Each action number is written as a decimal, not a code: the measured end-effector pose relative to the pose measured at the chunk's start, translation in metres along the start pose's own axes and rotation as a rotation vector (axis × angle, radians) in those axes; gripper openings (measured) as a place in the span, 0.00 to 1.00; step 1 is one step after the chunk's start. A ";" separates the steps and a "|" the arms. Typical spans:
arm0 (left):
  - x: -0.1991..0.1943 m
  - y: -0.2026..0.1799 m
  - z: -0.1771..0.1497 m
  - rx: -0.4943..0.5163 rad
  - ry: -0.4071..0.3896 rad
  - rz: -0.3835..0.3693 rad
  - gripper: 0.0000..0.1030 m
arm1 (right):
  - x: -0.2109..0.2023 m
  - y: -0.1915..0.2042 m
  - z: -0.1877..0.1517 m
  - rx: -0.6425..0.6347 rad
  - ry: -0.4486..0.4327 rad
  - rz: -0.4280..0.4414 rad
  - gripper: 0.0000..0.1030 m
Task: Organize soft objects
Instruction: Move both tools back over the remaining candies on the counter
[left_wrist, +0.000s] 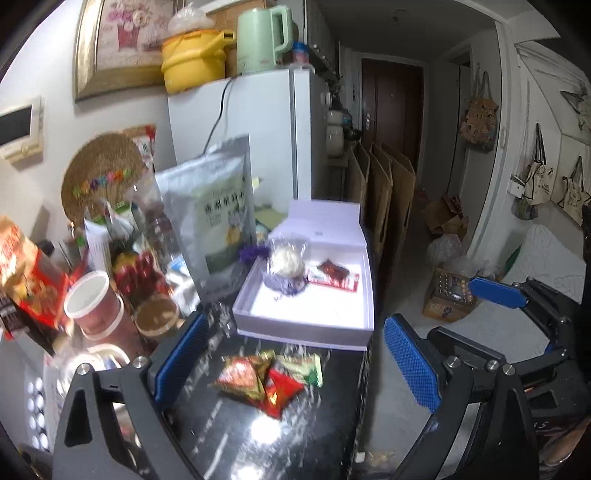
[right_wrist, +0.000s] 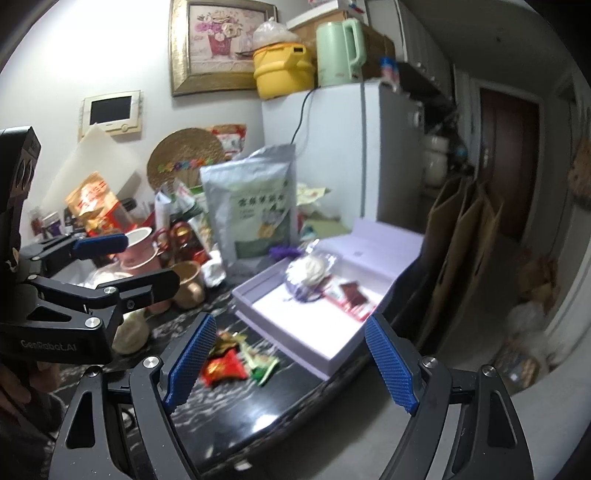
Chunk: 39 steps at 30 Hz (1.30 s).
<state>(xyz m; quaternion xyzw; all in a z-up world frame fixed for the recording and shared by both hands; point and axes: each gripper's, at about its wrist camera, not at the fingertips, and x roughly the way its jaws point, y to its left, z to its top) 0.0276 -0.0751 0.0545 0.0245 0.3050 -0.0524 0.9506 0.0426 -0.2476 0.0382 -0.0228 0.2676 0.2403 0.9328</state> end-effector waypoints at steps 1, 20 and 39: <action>0.002 0.001 -0.005 -0.006 0.011 -0.004 0.95 | 0.002 0.000 -0.006 0.008 0.007 0.009 0.82; 0.062 0.026 -0.065 -0.109 0.181 -0.063 0.94 | 0.053 -0.005 -0.073 0.083 0.183 0.050 0.82; 0.150 0.075 -0.074 -0.165 0.301 -0.001 0.94 | 0.127 -0.013 -0.088 0.103 0.306 0.121 0.82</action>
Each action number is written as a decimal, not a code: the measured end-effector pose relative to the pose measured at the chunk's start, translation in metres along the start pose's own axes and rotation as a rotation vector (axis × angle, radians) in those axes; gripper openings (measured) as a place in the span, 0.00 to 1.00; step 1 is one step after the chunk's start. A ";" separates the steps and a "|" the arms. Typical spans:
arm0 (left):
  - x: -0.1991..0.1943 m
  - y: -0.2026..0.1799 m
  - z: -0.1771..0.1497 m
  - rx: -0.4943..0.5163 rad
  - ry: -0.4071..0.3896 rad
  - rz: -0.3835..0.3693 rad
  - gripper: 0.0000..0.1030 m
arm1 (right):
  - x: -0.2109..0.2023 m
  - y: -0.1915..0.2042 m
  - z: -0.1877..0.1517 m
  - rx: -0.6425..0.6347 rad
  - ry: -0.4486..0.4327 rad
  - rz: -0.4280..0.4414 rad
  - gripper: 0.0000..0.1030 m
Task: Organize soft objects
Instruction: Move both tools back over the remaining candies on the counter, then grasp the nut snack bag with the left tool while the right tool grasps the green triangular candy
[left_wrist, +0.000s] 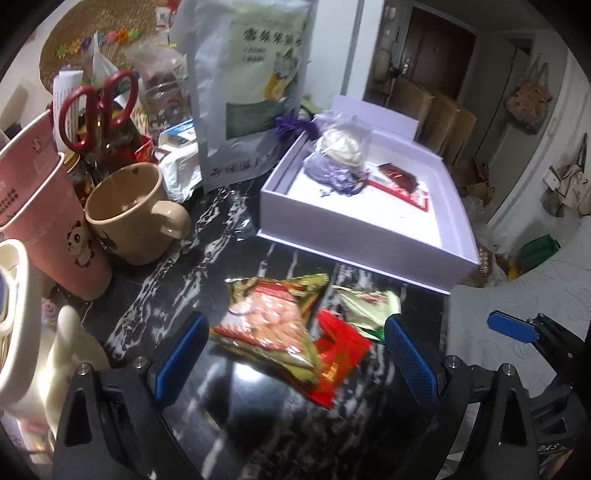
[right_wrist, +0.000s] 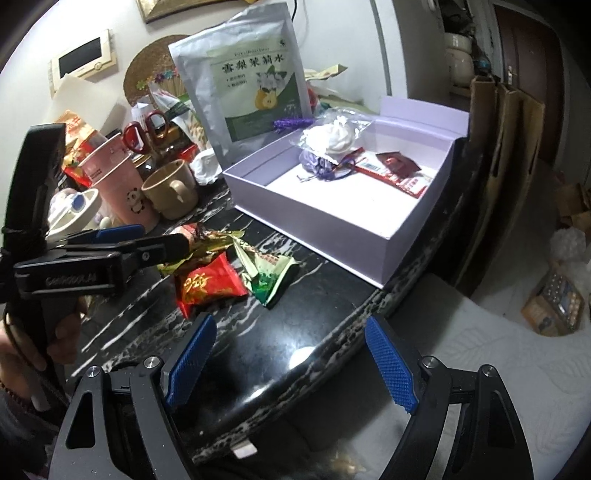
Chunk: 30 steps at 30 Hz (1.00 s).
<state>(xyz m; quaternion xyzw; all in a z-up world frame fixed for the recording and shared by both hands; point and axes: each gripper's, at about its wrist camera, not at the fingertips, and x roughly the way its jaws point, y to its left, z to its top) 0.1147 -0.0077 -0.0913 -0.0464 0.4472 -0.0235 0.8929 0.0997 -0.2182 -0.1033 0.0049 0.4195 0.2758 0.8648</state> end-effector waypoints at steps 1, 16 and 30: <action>0.005 0.003 0.002 -0.001 0.007 0.005 0.94 | 0.003 0.000 0.001 0.000 0.003 0.002 0.82; 0.058 0.029 0.004 -0.055 0.138 -0.032 0.94 | 0.052 0.005 0.025 -0.058 0.062 0.030 0.78; 0.056 0.028 0.001 -0.046 0.130 -0.100 0.67 | 0.090 0.008 0.040 -0.020 0.128 0.058 0.72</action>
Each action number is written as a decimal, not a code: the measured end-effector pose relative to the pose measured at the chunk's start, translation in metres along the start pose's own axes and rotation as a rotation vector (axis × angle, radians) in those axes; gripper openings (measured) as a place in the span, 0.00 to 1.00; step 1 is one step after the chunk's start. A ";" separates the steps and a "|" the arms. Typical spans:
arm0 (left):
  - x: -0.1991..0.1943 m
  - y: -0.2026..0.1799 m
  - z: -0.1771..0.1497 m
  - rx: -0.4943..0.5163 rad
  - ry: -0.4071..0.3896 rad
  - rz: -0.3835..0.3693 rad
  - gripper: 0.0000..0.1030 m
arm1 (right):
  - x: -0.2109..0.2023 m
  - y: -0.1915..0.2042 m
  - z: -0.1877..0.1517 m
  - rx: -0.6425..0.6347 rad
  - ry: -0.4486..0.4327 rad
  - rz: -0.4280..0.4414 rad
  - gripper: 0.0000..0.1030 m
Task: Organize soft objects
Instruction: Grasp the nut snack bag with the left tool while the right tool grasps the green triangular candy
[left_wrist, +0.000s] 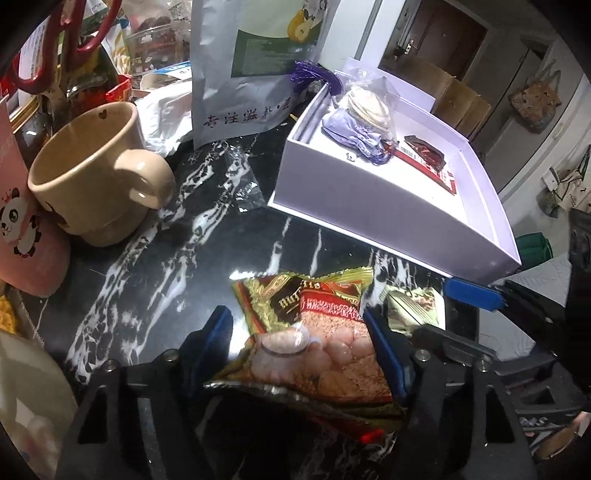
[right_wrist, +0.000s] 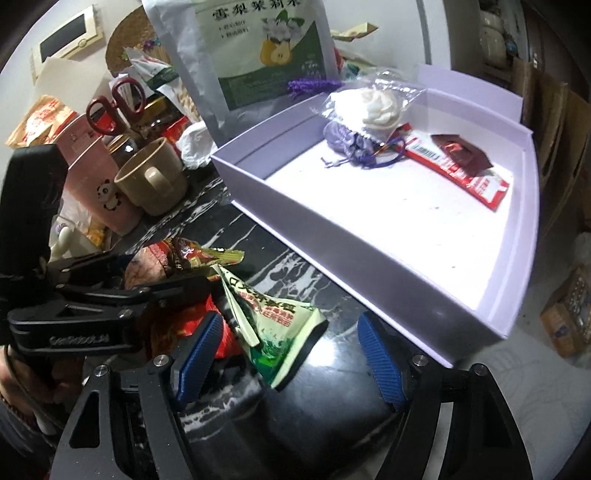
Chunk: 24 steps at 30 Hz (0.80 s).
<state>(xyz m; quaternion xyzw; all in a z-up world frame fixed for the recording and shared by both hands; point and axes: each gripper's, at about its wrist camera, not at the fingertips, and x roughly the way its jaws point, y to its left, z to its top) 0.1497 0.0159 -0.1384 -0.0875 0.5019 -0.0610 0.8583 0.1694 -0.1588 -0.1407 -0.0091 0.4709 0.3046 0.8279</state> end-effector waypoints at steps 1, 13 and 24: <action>-0.001 0.000 -0.001 -0.004 0.006 -0.011 0.61 | 0.001 0.001 0.001 -0.004 -0.005 -0.009 0.71; -0.024 0.000 -0.032 -0.045 -0.003 -0.012 0.55 | -0.001 0.012 -0.008 -0.049 -0.002 -0.051 0.44; -0.050 0.009 -0.078 -0.122 -0.013 0.031 0.55 | -0.019 0.023 -0.039 -0.070 -0.011 -0.054 0.44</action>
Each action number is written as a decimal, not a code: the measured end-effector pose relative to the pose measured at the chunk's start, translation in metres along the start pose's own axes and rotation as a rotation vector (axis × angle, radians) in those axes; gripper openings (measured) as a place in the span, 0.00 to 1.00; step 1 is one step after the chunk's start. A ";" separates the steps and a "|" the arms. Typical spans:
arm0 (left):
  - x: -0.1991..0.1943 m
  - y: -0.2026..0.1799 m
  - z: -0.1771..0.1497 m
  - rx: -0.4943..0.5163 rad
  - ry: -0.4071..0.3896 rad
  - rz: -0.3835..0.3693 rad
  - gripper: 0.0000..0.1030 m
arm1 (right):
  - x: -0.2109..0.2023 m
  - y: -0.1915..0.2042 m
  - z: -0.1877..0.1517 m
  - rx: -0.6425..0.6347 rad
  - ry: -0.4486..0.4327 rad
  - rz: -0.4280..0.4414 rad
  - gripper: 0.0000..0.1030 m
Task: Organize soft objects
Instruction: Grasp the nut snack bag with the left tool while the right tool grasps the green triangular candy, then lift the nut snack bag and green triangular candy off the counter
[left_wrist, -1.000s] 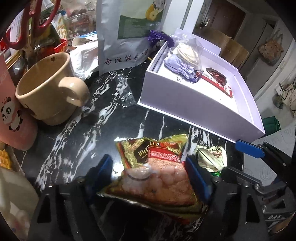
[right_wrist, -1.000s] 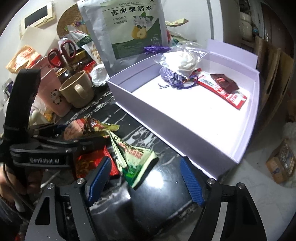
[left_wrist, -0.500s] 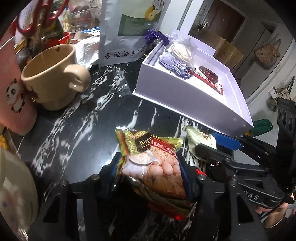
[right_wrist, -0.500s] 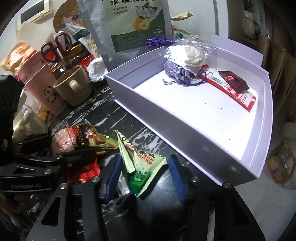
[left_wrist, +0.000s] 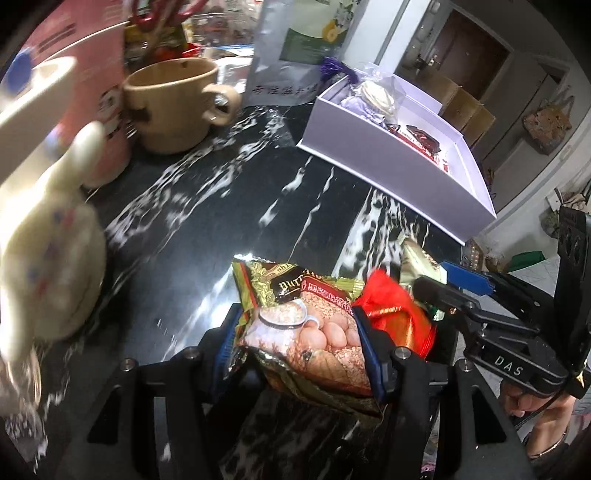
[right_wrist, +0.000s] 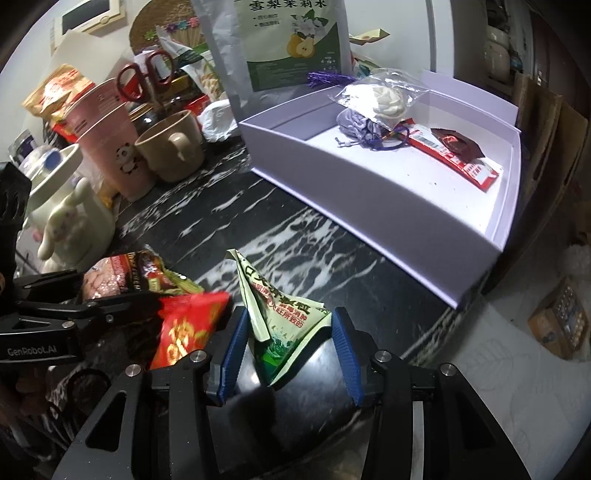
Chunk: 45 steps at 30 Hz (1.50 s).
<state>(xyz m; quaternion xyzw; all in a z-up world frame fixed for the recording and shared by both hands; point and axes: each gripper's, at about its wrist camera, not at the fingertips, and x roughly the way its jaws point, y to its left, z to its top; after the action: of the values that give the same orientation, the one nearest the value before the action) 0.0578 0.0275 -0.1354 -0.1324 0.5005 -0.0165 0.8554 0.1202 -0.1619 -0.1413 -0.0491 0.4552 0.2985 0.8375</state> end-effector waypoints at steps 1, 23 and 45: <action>-0.001 0.000 -0.003 -0.005 0.002 0.002 0.55 | 0.000 0.001 -0.001 -0.003 -0.001 -0.001 0.44; -0.002 0.000 -0.019 0.032 -0.034 0.136 0.67 | -0.007 0.017 -0.017 -0.038 -0.012 -0.018 0.63; -0.016 -0.001 -0.028 0.027 -0.064 0.080 0.49 | -0.008 0.032 -0.024 -0.034 -0.047 -0.090 0.48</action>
<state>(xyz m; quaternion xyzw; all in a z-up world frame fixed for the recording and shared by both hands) 0.0256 0.0228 -0.1345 -0.1011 0.4774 0.0150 0.8727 0.0821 -0.1483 -0.1428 -0.0765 0.4276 0.2692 0.8595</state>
